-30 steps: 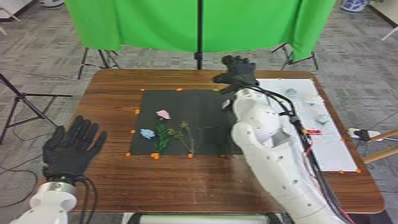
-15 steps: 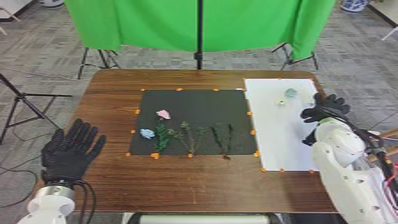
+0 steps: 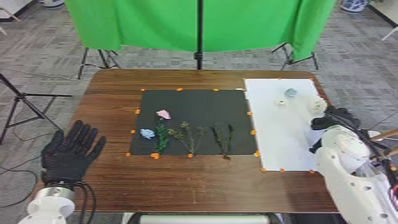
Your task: Arrange flowers
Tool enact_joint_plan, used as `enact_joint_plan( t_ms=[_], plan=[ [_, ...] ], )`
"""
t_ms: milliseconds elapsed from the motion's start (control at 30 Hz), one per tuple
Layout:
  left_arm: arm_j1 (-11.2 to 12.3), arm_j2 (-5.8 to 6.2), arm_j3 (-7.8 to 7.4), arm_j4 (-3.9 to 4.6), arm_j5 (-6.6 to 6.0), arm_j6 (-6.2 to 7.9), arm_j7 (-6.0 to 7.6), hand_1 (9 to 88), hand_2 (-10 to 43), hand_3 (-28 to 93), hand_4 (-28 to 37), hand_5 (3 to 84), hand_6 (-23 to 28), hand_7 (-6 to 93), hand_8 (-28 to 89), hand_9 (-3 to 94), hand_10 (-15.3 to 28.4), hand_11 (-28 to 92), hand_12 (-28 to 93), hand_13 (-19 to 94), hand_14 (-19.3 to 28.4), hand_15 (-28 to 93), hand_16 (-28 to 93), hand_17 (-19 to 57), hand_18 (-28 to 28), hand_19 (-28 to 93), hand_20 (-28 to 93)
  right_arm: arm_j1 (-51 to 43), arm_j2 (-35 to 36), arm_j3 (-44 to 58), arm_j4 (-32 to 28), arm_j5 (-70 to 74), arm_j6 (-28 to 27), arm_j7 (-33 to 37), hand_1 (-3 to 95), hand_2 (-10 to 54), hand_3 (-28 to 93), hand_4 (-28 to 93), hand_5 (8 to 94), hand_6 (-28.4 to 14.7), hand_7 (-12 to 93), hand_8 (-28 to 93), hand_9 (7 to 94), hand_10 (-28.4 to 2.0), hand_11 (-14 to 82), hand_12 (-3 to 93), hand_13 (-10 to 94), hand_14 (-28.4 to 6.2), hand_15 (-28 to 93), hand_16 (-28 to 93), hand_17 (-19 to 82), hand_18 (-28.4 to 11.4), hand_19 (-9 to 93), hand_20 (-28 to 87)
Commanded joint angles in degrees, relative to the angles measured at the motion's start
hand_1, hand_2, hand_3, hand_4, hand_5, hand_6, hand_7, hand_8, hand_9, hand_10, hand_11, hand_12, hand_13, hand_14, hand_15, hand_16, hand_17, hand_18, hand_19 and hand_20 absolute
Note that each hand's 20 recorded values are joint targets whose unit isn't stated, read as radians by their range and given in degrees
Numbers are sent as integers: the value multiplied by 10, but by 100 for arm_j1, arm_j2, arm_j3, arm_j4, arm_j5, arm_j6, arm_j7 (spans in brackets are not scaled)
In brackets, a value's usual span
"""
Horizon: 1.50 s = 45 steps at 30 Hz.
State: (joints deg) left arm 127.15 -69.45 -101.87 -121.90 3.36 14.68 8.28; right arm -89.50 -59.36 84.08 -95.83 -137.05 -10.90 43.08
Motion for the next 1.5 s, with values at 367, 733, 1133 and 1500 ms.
enact_joint_plan(
  t_ms=[367,733,1133,1500],
  plan=[
    [115,-63,20,-2,-88,88,-27,318,151,750,-283,478,79,216,-121,404,145,302,120,311,159,520,-90,-58,158,430,162,-174,18,-241,121,-277,1030,-249,649,-95,651,-283,755,-8,285,16,858,-93,107,420,719,-58,443,418,333,-237,834,348],
    [196,-29,-89,-35,-131,125,24,316,152,751,-283,478,80,215,-120,404,145,303,119,312,159,520,-91,-58,158,430,161,480,-183,-1284,-956,-332,1868,-1331,644,-95,689,-283,813,-12,276,45,904,-89,107,440,768,-58,432,455,366,-248,847,395],
    [127,98,-3,-17,-127,138,10,316,153,751,-283,477,80,216,-120,403,145,302,120,312,159,520,-90,-58,158,431,161,1749,-2023,-2939,468,-599,1056,-2779,633,-95,704,-283,805,-11,285,50,896,-86,113,451,751,-59,454,464,355,-240,847,412],
    [30,168,-116,-10,-218,267,-8,316,155,750,-283,481,81,216,-120,407,146,304,120,312,160,521,-90,-57,158,431,161,1440,-2296,-3231,644,-1166,416,-2775,625,-95,713,-283,796,-11,301,46,889,-89,117,453,741,-62,468,463,352,-237,842,421]
  ],
)
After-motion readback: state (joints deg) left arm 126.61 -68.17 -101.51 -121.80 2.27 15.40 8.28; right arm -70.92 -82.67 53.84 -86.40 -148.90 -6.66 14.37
